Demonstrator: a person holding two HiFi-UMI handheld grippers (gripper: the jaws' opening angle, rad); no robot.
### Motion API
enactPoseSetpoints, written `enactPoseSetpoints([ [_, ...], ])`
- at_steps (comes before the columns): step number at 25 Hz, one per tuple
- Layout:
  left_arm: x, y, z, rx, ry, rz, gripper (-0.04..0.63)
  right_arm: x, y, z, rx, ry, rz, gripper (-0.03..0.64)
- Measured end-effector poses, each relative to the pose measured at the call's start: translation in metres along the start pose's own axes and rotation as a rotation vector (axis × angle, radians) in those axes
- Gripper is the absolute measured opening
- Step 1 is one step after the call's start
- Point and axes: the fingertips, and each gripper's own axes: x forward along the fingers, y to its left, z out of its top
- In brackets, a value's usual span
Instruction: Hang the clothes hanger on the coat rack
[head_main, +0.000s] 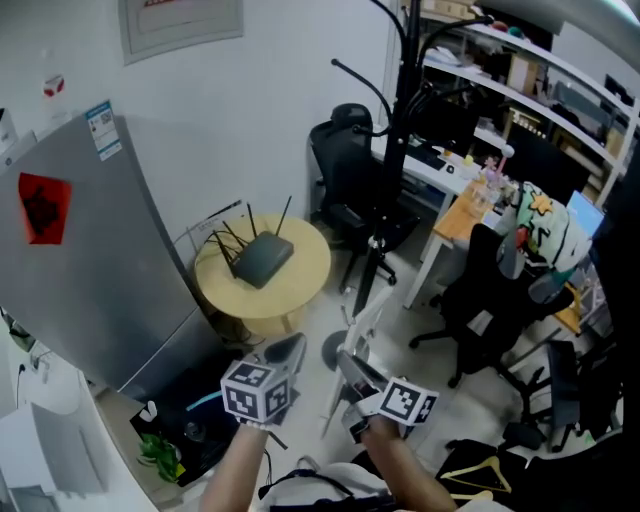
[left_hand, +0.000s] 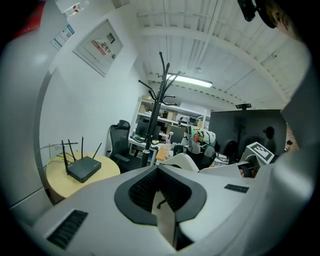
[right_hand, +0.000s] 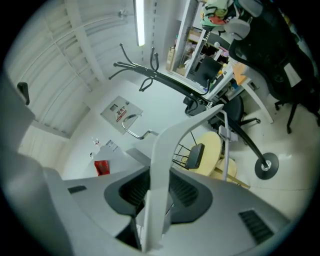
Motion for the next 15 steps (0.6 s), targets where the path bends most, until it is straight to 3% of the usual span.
enactPoseSetpoints([
  [10,0.006,0.056,0.007,-0.041,-0.020,0.038,-0.006,0.080,0.019,0.003,-0.011,0.050,0.085,0.140],
  [15,0.028,0.083,0.015,-0.047,-0.017,0.051,-0.006,0.123,0.002,0.013,0.008,0.056,0.074,0.140],
])
